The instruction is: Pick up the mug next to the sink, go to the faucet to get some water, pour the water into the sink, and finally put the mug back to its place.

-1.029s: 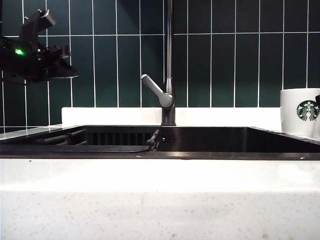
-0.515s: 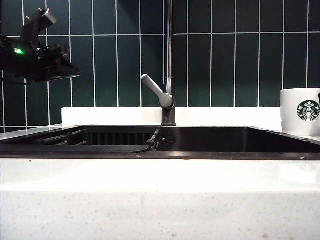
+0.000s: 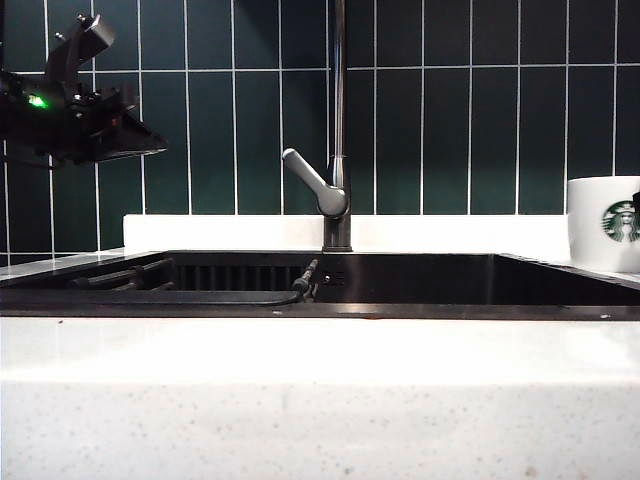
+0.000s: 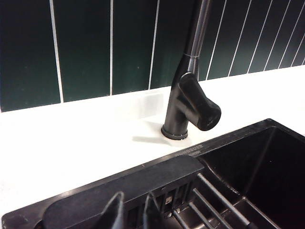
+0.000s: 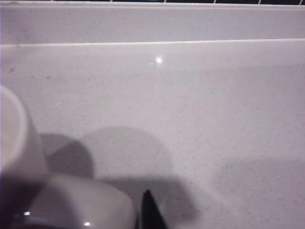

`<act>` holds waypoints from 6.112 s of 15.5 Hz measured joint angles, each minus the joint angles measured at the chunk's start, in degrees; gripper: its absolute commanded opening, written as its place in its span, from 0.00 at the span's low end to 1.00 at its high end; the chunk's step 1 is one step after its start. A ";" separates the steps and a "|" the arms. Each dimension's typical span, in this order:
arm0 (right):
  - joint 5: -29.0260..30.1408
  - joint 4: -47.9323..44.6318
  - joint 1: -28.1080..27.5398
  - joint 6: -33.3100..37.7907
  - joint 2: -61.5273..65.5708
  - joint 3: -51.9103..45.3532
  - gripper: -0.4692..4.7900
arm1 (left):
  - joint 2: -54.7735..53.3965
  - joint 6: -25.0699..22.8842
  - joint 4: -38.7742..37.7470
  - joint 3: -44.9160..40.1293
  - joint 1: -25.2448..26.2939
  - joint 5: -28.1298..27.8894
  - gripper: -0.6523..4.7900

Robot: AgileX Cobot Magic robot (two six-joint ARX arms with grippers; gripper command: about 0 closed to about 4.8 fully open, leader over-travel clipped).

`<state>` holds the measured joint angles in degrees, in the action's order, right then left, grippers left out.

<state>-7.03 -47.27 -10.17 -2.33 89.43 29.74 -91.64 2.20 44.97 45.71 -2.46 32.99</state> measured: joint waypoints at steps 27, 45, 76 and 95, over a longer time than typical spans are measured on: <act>7.17 32.76 25.57 2.93 -3.85 29.11 0.09 | -25.29 2.03 -9.33 35.19 -5.09 11.78 0.35; 12.74 34.29 28.85 4.31 -1.42 33.22 0.09 | -35.58 5.81 -10.67 51.04 -9.79 25.38 0.34; 15.23 32.26 30.18 4.00 4.17 36.44 0.09 | -35.56 5.14 -11.61 51.08 -10.08 23.15 0.34; 11.08 33.31 28.87 -7.56 2.95 36.59 0.09 | -21.86 4.96 -19.32 51.49 -9.42 3.02 0.20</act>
<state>4.05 -13.96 18.70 -9.89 92.38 66.32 -113.49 7.16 25.65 97.21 -11.88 36.01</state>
